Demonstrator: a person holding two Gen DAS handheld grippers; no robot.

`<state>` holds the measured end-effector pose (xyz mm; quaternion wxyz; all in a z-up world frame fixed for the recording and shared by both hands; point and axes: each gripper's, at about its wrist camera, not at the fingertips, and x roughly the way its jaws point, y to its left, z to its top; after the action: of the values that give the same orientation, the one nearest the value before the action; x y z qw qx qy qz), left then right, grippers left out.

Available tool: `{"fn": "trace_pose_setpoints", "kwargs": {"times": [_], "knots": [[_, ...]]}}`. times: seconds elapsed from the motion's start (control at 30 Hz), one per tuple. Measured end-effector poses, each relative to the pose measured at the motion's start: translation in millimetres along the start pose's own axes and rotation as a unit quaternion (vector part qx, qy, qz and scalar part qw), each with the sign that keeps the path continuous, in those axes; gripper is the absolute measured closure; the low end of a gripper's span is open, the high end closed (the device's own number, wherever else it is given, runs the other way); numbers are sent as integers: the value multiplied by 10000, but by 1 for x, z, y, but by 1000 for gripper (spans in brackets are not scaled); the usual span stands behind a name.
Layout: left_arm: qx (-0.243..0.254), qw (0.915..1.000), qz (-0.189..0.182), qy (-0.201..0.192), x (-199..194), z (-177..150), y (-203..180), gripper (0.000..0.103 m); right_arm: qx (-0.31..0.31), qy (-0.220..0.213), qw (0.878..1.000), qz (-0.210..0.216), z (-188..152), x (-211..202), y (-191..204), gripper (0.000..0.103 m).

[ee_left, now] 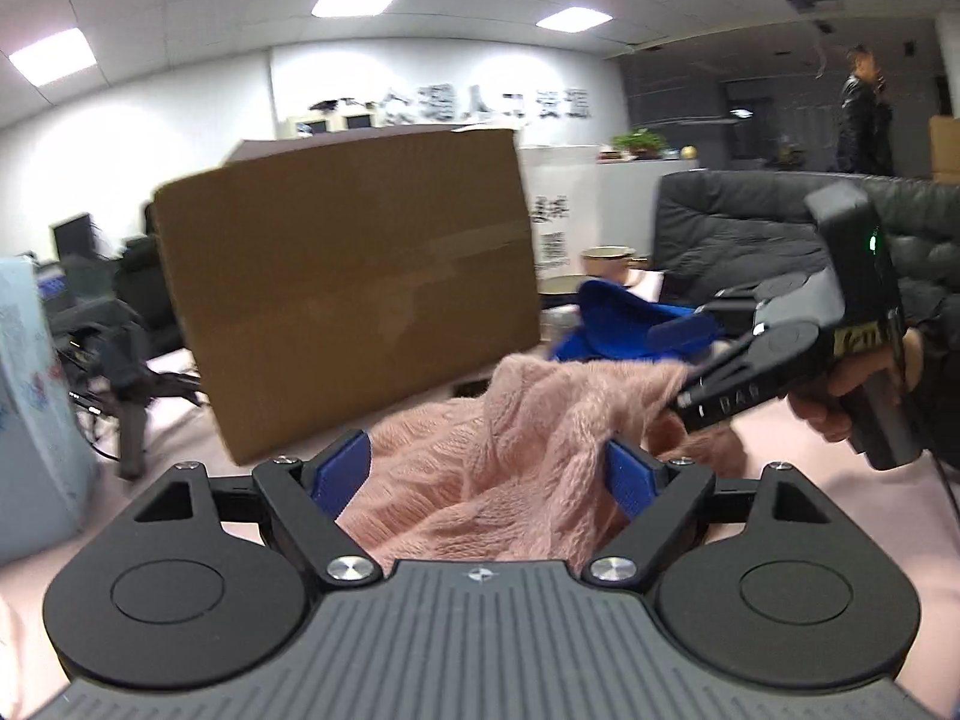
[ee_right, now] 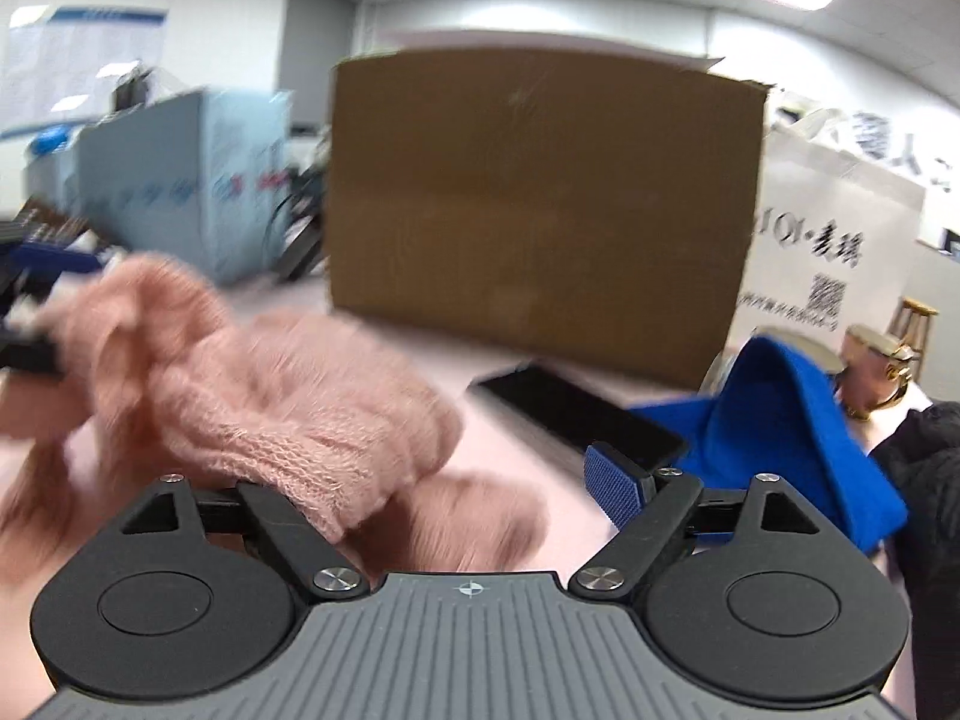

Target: Fold clothes

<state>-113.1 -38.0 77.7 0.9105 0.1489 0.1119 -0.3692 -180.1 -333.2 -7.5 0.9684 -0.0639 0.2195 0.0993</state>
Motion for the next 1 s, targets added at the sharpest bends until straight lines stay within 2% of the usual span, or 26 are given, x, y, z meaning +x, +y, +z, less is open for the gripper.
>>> {"fn": "trace_pose_setpoints", "kwargs": {"times": [0.13,0.2,0.23,0.27,0.33,0.43,0.53,0.6,0.67,0.8,0.87,0.9,1.0], "knots": [[-90,9966,628,525,20,-13,3,22,-252,102,9973,685,-11,-23,15,20],[-37,9954,591,751,21,-19,1,22,-241,57,9963,822,-14,-32,16,19],[28,9959,512,741,16,-20,-3,22,-226,27,9963,830,-15,-36,16,18],[78,9968,417,671,12,-21,-5,22,-195,-12,9964,828,-16,-39,15,18],[235,9994,-210,165,-14,-17,-14,22,80,-193,9970,740,-15,-47,7,18],[281,9944,-893,-491,-46,-6,-26,22,556,-397,9958,601,-13,-47,-3,18],[281,9934,-838,-727,-42,5,-35,22,850,-419,9950,299,-10,-42,-7,18],[210,9967,-615,-495,-19,7,-40,23,884,-326,9955,106,-8,-38,-4,18],[179,9981,-581,-70,10,3,-46,28,888,-256,9957,-40,-7,-34,-2,18],[355,9960,-419,709,60,-11,-52,36,1055,-144,9943,-53,-5,-22,-5,18],[73,9935,-385,1069,82,-21,-36,38,1048,-92,9944,-28,-4,-16,-7,18],[-136,9923,-336,1185,89,-25,-28,38,1022,-67,9947,-20,-3,-13,-7,18],[-359,9918,-35,1225,98,-31,-10,38,962,-42,9954,2,-1,-4,-5,18]]}}
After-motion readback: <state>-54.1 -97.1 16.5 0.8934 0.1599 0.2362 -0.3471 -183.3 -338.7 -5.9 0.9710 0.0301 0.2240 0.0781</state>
